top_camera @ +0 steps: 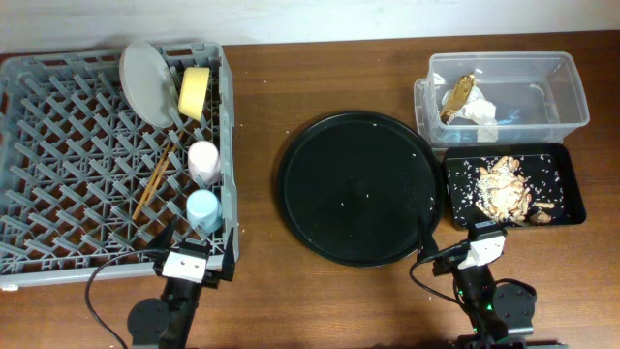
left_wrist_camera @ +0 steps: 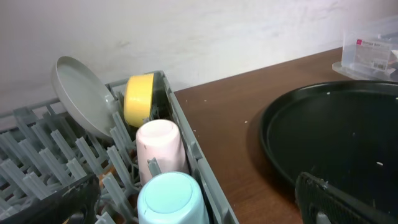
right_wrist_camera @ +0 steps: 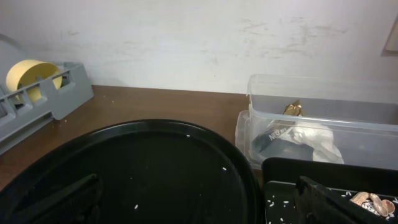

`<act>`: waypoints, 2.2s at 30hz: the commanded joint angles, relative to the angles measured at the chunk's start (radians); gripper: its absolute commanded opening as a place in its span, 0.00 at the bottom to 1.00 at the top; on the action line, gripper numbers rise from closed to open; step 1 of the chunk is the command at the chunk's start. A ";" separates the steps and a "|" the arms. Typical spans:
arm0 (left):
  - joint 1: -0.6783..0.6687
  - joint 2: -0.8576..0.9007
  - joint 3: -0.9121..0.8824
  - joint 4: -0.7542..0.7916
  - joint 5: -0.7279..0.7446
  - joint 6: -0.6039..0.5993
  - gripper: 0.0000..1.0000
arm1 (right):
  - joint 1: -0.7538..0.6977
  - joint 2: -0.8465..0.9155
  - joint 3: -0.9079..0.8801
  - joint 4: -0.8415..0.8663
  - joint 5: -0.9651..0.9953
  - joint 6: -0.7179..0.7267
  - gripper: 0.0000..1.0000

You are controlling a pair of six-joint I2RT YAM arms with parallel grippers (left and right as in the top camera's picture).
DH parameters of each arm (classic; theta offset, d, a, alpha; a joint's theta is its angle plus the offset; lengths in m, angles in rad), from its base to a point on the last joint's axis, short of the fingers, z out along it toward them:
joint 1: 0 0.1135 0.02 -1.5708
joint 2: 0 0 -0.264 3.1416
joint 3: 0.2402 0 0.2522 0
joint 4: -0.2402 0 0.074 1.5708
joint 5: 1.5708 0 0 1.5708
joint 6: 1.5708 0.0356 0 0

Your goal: Sort waste into correct bins and load items into the dishwasher rack

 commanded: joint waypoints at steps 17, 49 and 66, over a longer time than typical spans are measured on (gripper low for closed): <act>0.003 -0.029 -0.038 0.145 0.050 -0.016 0.99 | 0.006 -0.007 -0.007 -0.002 -0.011 -0.007 0.99; 0.003 -0.028 -0.037 0.035 0.039 -0.017 0.99 | 0.006 -0.007 -0.007 -0.002 -0.011 -0.007 0.98; 0.003 -0.028 -0.037 0.035 0.039 -0.017 0.99 | 0.006 -0.007 -0.007 -0.002 -0.011 -0.007 0.98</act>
